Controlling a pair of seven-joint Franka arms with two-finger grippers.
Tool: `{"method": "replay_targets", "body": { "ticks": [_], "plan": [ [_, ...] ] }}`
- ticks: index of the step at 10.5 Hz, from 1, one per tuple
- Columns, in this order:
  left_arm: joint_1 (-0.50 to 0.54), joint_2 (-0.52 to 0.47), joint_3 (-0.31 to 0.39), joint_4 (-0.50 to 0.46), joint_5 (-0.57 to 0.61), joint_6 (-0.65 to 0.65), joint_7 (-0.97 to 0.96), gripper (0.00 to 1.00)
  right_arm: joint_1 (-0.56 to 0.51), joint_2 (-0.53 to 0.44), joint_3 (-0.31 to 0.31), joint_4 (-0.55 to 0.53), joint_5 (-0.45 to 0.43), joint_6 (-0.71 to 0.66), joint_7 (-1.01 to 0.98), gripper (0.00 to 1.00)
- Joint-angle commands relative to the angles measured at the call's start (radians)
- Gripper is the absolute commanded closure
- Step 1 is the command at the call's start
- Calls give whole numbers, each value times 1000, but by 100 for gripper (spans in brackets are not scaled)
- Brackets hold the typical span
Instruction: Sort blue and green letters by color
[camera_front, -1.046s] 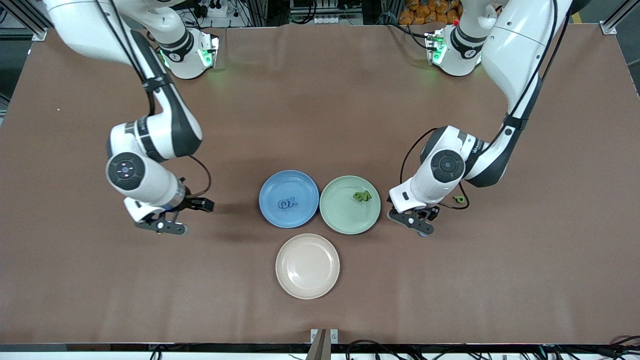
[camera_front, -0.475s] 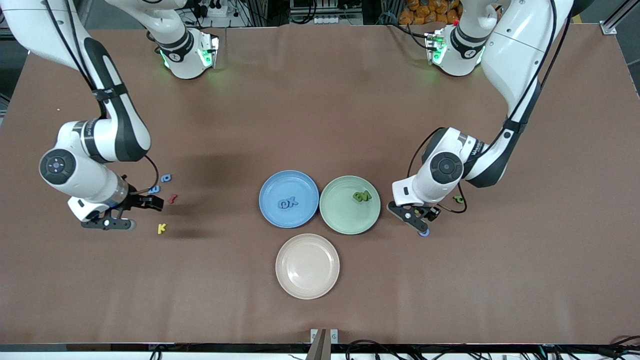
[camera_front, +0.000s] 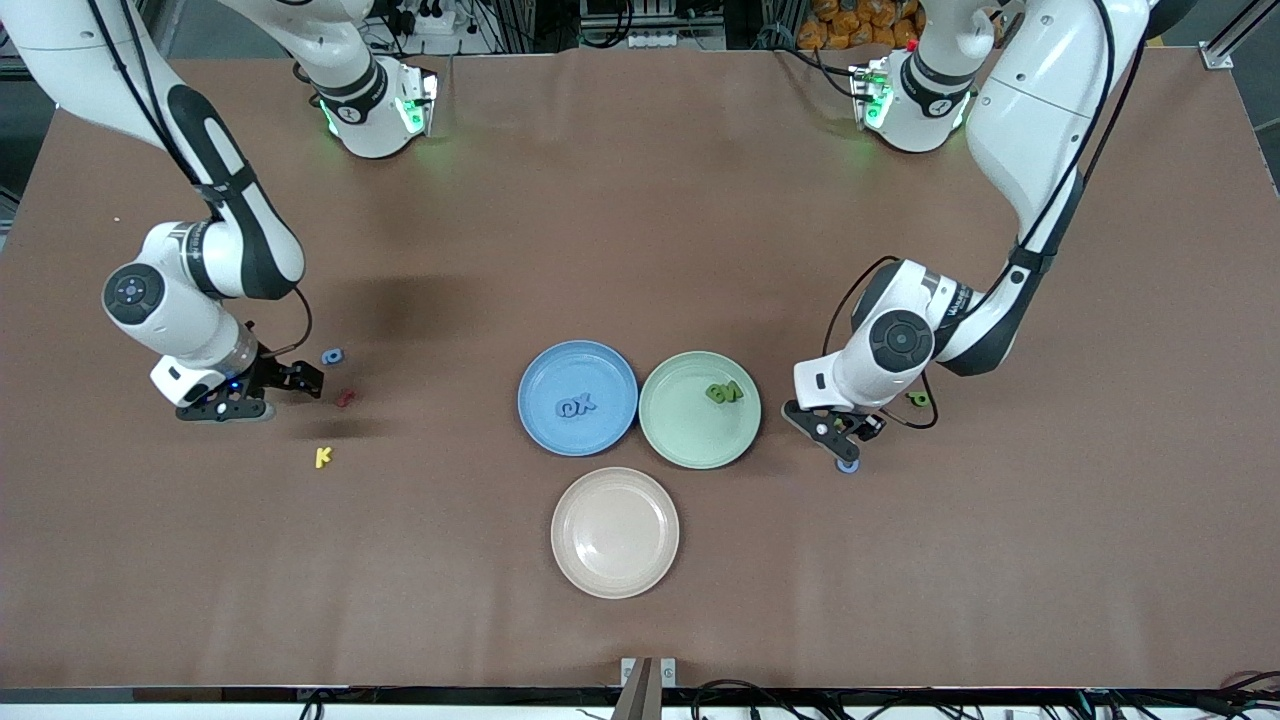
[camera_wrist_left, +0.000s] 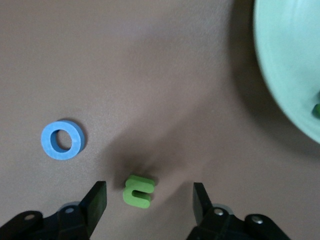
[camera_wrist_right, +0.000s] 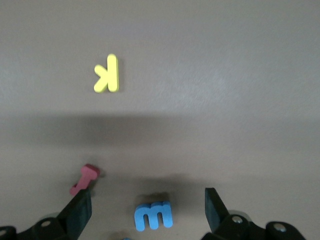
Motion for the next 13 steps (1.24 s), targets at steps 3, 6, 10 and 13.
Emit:
{"method": "replay_targets", "body": {
  "ticks": [3,6,10,13],
  "plan": [
    [24,-9,-4,-42,21,41,31,35,-42,-35,22,-117,-16,96,-18,0],
    [22,-6,-4,-39,20,43,29,36,-50,-11,21,-125,-16,128,-18,0],
    [22,14,-4,-34,20,67,29,58,-53,26,19,-144,-18,198,-20,12],
    [22,-2,-4,-30,15,66,8,98,-71,26,21,-144,-19,196,-52,72]
  ]
}}
